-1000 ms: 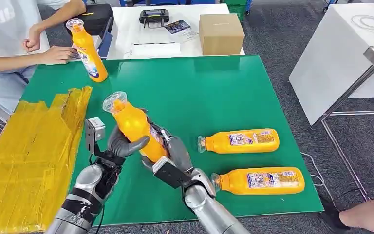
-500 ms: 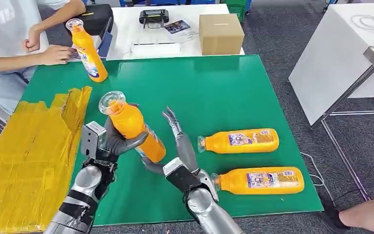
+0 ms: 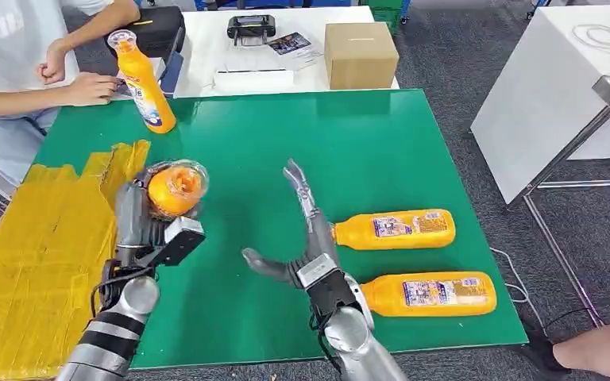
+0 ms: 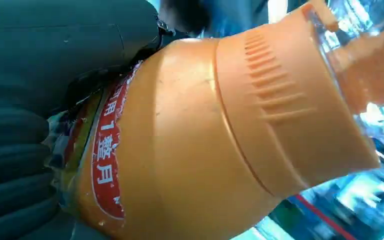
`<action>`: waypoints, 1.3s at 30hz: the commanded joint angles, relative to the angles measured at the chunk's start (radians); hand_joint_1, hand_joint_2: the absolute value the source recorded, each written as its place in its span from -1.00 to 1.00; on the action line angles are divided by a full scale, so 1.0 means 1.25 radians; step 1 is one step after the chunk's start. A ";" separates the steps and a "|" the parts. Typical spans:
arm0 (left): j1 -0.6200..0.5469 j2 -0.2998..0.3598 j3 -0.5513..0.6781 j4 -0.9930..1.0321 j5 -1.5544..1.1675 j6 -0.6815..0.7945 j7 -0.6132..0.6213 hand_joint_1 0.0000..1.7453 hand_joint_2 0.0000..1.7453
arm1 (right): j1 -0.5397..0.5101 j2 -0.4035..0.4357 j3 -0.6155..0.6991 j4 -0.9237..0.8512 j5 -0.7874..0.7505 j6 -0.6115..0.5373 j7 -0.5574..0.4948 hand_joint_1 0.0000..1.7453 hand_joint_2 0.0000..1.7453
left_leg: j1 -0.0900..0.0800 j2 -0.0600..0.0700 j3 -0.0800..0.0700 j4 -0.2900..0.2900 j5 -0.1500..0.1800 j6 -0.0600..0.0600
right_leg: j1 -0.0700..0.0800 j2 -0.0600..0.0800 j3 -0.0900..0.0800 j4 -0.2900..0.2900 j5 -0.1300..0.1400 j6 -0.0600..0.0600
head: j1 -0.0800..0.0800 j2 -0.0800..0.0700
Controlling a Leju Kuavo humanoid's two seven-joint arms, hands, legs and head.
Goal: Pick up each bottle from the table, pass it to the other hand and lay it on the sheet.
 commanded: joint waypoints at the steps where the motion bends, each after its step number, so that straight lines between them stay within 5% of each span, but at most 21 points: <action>1: -0.015 -0.040 0.262 0.065 -0.272 0.012 -0.033 1.00 1.00 | -0.010 -0.063 0.023 -0.046 -0.030 -0.001 0.006 -1.00 1.00 | 0.000 0.001 0.003 -0.001 -0.001 0.000 | 0.001 0.001 0.003 -0.001 -0.001 -0.001 | 0.000 0.000; 12: -0.010 -0.028 0.288 0.064 -0.408 0.012 0.012 1.00 1.00 | -0.010 -0.081 0.039 -0.057 -0.044 -0.015 0.002 -1.00 1.00 | 0.000 0.000 0.003 0.000 -0.001 0.000 | 0.001 0.000 0.003 -0.001 -0.001 -0.001 | 0.000 0.000; 19: -0.027 0.116 0.140 0.180 -0.486 0.012 0.223 1.00 1.00 | -0.037 -0.087 0.060 -0.028 -0.062 -0.018 0.001 -1.00 1.00 | 0.000 0.001 0.003 -0.001 -0.001 0.000 | 0.000 0.000 0.003 -0.001 -0.001 -0.001 | 0.000 0.000; 28: -0.027 0.116 0.140 0.180 -0.486 0.012 0.223 1.00 1.00 | -0.037 -0.087 0.060 -0.028 -0.062 -0.018 0.001 -1.00 1.00 | 0.001 -0.001 0.005 0.000 -0.002 0.000 | 0.001 -0.001 0.006 -0.001 -0.002 -0.001 | 0.000 0.000; 39: -0.086 0.181 0.082 0.401 -0.486 0.012 0.277 1.00 1.00 | -0.050 -0.088 0.061 -0.011 -0.068 -0.020 -0.001 -1.00 1.00 | 0.000 0.000 0.002 -0.001 -0.001 0.000 | 0.001 0.000 0.002 -0.001 -0.001 -0.001 | 0.000 0.000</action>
